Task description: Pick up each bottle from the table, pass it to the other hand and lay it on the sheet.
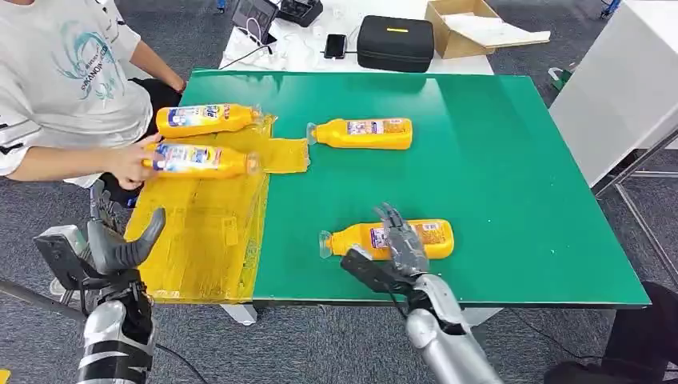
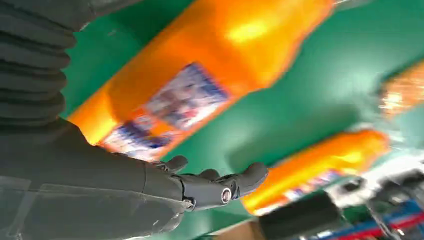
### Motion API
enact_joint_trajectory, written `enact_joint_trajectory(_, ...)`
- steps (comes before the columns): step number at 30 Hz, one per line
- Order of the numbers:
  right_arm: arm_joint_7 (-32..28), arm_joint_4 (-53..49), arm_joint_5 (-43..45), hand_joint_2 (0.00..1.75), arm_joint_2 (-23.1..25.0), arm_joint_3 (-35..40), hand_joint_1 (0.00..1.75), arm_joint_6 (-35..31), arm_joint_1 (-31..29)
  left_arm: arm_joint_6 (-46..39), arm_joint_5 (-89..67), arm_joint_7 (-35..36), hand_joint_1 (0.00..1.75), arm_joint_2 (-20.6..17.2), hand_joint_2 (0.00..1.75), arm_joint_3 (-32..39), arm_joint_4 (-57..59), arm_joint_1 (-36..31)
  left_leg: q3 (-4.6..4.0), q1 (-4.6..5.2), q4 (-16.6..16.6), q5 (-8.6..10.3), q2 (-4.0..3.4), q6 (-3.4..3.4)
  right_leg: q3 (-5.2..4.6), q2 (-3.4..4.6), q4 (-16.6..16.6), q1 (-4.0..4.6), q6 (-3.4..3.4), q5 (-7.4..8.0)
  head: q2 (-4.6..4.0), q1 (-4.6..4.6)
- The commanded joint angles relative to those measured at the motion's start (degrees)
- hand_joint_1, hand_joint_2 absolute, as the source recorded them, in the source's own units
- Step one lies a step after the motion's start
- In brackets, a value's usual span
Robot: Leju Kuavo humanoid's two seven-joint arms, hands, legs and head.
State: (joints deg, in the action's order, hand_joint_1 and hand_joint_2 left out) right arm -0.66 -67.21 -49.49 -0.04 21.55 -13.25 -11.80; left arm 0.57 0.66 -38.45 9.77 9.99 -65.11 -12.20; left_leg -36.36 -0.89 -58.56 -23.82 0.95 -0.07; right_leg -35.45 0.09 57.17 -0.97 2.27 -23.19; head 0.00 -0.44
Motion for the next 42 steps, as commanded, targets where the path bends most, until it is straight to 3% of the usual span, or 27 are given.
enact_joint_trajectory(1,0.50,4.23,0.94,1.75,-5.77,-0.59,0.00,3.72,-4.07,0.08,-0.66,0.07,0.00,0.63,1.75,1.83,3.23,-0.86,0.12,0.00,0.02,-0.02,-0.06,0.04,0.12,0.00,-0.03,0.03,-0.07,-0.01,0.00,0.00)
enact_joint_trajectory(10,-0.16,6.03,0.86,1.75,-6.43,1.10,0.00,4.66,-7.45,0.35,-1.84,-0.44,0.00,0.51,1.75,0.97,6.89,-1.99,0.11,0.01,0.02,-0.01,-0.12,0.04,0.06,0.05,-0.01,0.00,-0.05,0.01,0.00,-0.02)
enact_joint_trajectory(22,-5.37,25.82,9.16,1.75,-9.90,9.88,0.00,21.53,-23.40,1.76,-2.40,-1.17,0.00,-0.10,1.75,-0.84,13.74,-6.00,0.12,0.02,0.01,0.05,-0.13,0.07,0.07,0.04,-0.02,0.01,-0.02,0.08,0.02,-0.02)
enact_joint_trajectory(37,-7.36,32.95,11.26,1.75,-11.33,17.76,0.00,27.52,-28.32,2.32,-1.08,-0.13,0.00,-0.21,1.75,-1.98,17.75,-7.82,0.13,0.01,0.00,0.08,-0.01,0.07,0.12,-0.07,-0.02,0.02,-0.01,0.06,0.00,-0.02)
enact_joint_trajectory(38,-7.44,32.53,11.45,1.75,-11.92,19.15,0.21,28.45,-28.73,2.22,-0.97,-0.07,0.00,-0.23,1.75,-2.01,18.30,-8.06,0.17,-0.01,-0.01,0.06,-0.03,0.08,0.18,-0.07,-0.04,0.05,-0.04,0.06,0.00,-0.02)
enact_joint_trajectory(39,-7.76,32.38,11.86,1.75,-12.27,19.92,1.26,29.31,-28.94,2.16,-0.95,-0.05,0.00,-0.22,1.75,-2.05,18.57,-8.18,0.19,-0.02,-0.01,0.06,-0.04,0.09,0.20,-0.07,-0.05,0.06,-0.05,0.06,0.00,-0.02)
enact_joint_trajectory(40,-7.80,32.25,11.80,1.75,-12.68,20.61,1.75,30.06,-29.16,2.14,-0.92,0.04,0.00,-0.19,1.75,-2.09,18.92,-8.34,0.13,0.00,-0.03,0.06,-0.04,0.08,0.12,-0.05,-0.02,0.03,-0.02,0.06,0.00,-0.02)
enact_joint_trajectory(42,-7.77,31.64,11.82,1.75,-13.41,21.85,1.75,30.79,-29.35,1.99,-0.93,0.05,0.00,-0.22,1.75,-2.23,19.61,-8.59,0.16,-0.01,-0.01,0.06,-0.01,0.08,0.17,-0.08,-0.04,0.04,-0.02,0.05,0.00,-0.02)
